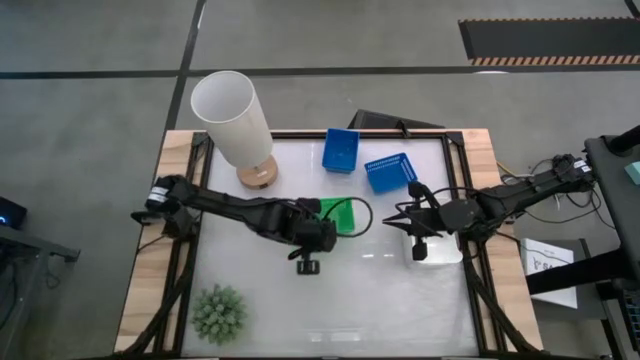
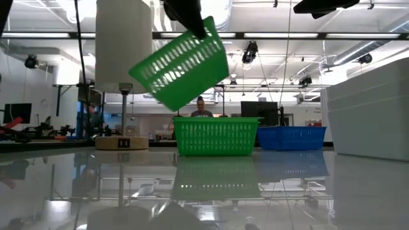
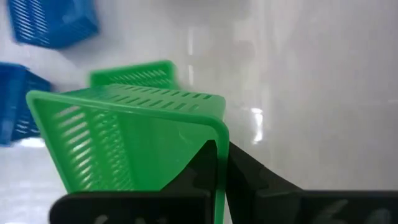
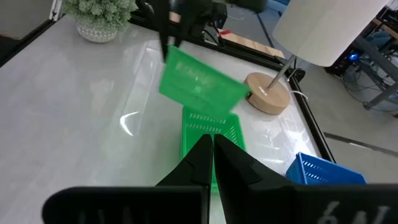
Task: Stack baskets by color
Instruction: Stack the bottom green bin on top of the top green bins
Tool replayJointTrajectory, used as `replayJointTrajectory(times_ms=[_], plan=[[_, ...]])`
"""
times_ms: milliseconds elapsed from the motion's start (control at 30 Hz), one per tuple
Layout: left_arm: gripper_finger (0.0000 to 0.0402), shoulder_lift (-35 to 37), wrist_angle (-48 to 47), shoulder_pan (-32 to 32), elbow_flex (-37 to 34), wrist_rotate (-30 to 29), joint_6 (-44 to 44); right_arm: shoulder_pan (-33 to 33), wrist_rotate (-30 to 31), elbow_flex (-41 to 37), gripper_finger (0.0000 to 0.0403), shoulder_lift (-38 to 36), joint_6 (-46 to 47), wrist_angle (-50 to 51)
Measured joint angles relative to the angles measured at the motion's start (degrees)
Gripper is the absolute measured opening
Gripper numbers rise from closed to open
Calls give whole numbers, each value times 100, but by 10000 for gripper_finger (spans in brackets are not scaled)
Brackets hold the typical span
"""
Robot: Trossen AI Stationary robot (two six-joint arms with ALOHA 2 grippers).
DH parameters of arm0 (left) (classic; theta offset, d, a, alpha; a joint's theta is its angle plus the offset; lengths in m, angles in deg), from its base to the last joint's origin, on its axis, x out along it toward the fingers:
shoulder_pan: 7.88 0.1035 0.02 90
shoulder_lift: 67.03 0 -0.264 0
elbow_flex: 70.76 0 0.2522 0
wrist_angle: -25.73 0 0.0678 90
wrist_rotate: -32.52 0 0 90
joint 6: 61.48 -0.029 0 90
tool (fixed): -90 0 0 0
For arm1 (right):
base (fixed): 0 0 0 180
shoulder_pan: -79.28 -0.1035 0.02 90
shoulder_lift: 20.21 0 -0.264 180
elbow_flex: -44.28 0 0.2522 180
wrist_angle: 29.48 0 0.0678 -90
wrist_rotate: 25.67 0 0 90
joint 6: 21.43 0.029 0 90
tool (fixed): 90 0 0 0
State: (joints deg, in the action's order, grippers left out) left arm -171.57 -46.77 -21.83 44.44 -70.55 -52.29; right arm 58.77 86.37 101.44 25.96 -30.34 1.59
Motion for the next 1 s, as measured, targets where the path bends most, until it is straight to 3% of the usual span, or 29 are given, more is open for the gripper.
replayJointTrajectory(times_ms=[267, 633, 1000], plan=[[0, -114, 739, 286, -126, -115, -675, 0, 2, -2, 8, 0, -7, 64], [4, -117, 1179, 613, -513, -452, -851, 0, 0, -2, 9, 0, -7, 182], [104, -117, 1208, 643, -534, -382, -800, 0, 2, -2, 9, 0, -7, 194]])
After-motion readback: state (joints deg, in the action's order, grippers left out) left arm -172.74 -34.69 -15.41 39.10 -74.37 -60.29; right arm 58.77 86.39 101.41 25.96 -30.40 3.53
